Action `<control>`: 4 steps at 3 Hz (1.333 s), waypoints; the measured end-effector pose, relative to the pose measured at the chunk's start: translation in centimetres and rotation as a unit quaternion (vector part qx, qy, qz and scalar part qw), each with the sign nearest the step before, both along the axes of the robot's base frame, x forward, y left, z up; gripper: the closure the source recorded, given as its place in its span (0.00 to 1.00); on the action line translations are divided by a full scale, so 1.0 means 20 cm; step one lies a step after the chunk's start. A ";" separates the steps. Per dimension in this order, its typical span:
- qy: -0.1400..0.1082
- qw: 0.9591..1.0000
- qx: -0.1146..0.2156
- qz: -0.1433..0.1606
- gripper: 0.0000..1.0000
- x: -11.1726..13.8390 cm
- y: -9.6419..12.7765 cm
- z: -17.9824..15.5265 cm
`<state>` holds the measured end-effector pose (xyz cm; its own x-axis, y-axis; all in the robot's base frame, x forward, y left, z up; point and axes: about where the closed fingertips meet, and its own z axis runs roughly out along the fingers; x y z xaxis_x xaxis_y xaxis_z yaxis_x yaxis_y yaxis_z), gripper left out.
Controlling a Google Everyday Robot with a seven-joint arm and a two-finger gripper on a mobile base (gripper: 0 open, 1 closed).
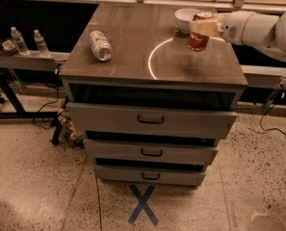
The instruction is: Pick coke can from white bowl and place on counter
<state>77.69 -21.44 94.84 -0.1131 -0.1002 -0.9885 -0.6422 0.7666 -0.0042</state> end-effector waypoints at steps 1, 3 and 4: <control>-0.002 0.999 -0.018 0.050 0.79 0.00 0.08 -0.21; -0.014 0.997 -0.028 0.072 0.33 0.03 0.11 -0.28; -0.014 0.997 -0.027 0.072 0.02 0.03 0.11 -0.28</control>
Offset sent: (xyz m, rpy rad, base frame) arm 0.0115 0.0203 -0.0741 -0.0809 -0.0584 0.1868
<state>78.24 -19.18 89.21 -0.0668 -0.1675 -0.9836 -0.7443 0.6649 -0.0626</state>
